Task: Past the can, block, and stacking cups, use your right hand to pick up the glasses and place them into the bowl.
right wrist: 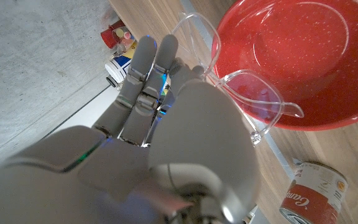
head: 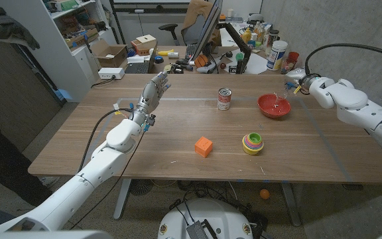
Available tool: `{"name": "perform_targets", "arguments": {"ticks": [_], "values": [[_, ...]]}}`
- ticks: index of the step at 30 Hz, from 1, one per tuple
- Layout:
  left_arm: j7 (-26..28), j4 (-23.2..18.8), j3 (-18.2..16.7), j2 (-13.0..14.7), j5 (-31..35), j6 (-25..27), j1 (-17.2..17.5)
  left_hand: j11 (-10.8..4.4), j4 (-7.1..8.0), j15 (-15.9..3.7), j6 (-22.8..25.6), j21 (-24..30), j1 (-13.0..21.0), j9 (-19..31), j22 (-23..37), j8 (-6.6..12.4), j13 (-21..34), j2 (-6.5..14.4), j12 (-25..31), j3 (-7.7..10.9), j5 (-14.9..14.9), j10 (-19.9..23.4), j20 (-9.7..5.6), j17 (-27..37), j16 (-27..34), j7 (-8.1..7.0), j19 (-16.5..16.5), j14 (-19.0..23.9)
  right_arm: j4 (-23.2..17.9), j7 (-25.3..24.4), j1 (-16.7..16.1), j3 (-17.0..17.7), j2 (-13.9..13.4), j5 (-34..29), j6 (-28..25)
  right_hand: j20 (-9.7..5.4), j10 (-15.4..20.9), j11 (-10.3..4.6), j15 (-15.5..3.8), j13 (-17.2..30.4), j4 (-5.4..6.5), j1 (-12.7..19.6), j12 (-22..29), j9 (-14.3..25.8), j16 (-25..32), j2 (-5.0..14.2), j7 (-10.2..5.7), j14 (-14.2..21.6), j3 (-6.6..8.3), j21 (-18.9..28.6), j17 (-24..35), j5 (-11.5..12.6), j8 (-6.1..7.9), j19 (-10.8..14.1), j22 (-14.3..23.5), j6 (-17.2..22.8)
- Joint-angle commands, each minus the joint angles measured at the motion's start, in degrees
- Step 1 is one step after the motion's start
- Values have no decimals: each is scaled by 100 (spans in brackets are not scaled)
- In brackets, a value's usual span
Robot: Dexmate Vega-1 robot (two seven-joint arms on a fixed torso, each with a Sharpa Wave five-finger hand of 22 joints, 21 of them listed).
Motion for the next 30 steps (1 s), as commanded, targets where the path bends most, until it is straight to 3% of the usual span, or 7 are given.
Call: {"name": "perform_targets", "arguments": {"ticks": [1, 30], "values": [[27, -32, -13, 10, 12, 18, 24, -2, 2, 1, 27, -15, 23, 9, 20, -11, 23, 654, -14, -1, 54, 3, 30, 9, -30, 10, 42, -5, 127, 9, 49, -186, 106, 116, 186, -810, 184, 139, -419, 496, 13, 129, -4, 12, -32, 50, 16, 390, 29, 41, 13, 32, -34, -24, 8, 15], [-11, 30, -55, 20, -38, -27, 46, 9, 1, 4, 19, -31, 24, 9, 21, -13, 22, 655, -14, -2, 55, 3, 31, 9, -30, 14, 42, -7, 58, -2, 94, -309, 247, 120, 577, -804, 201, 160, -415, 500, 15, 130, -36, 8, -92, 40, 21, 448, 46, 127, 29, 30, -65, -57, -14, 22]]}}
